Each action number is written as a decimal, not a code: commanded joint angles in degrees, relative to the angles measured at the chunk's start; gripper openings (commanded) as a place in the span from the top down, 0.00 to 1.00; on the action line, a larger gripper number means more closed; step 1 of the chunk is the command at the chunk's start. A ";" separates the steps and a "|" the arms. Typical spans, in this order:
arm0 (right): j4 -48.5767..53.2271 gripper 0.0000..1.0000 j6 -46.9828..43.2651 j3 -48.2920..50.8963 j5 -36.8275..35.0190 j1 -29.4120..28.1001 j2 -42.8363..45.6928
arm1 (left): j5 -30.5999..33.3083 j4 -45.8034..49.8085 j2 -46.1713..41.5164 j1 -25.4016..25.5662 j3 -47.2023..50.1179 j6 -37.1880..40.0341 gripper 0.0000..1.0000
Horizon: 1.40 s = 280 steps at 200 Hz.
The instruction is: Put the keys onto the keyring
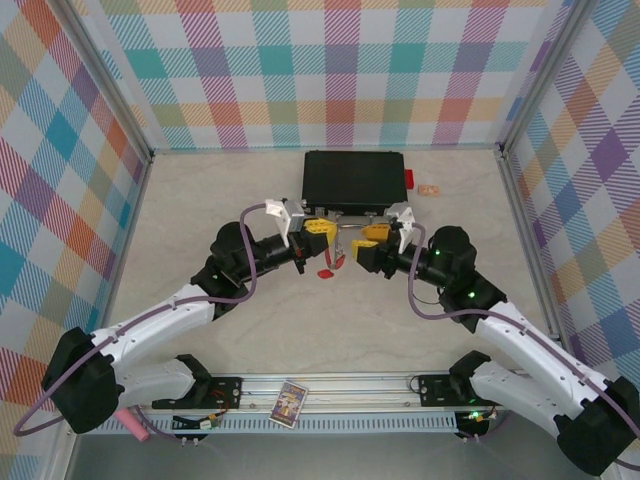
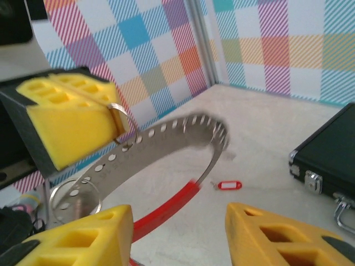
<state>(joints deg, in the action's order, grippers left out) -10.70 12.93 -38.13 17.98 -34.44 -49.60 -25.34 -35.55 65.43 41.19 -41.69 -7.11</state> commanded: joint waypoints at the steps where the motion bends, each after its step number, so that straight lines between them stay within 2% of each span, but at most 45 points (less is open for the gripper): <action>1: -4.64 0.57 3.03 -0.31 -0.48 1.39 1.20 | 0.56 -9.99 0.11 0.25 0.86 -3.44 1.00; 32: -8.41 0.60 7.11 -3.97 9.65 4.20 -2.45 | -0.65 -13.17 0.72 0.25 1.80 -4.93 1.00; 62: -15.87 0.67 12.58 -6.47 18.75 5.67 -7.20 | -1.45 -16.00 1.08 0.31 2.32 -6.30 1.00; 119: -24.64 0.69 18.55 -8.41 28.05 5.95 -12.38 | -1.81 -16.99 0.61 0.30 2.58 -7.07 1.00; 161: -25.03 0.72 19.22 -8.53 28.96 5.96 -13.85 | -2.86 -17.10 0.62 0.38 2.35 -7.86 1.00; 209: -24.99 0.80 19.07 -8.74 29.44 5.92 -14.38 | -4.60 -15.72 0.91 0.60 1.50 -8.27 1.00; 223: -26.83 0.85 18.98 -8.76 29.73 5.95 -14.38 | -4.54 -15.36 0.80 0.73 1.44 -8.22 1.00; 252: -26.83 0.88 18.89 -8.79 30.30 5.94 -14.51 | -4.93 -15.00 0.97 0.78 1.13 -8.31 1.00; 280: -26.57 1.00 18.59 -8.59 30.85 5.96 -14.47 | -4.78 -14.86 1.22 0.89 0.83 -8.18 1.00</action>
<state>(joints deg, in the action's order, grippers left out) -34.79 31.48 -44.82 47.46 -28.82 -63.99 -28.62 -48.80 66.39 41.52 -39.57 -15.27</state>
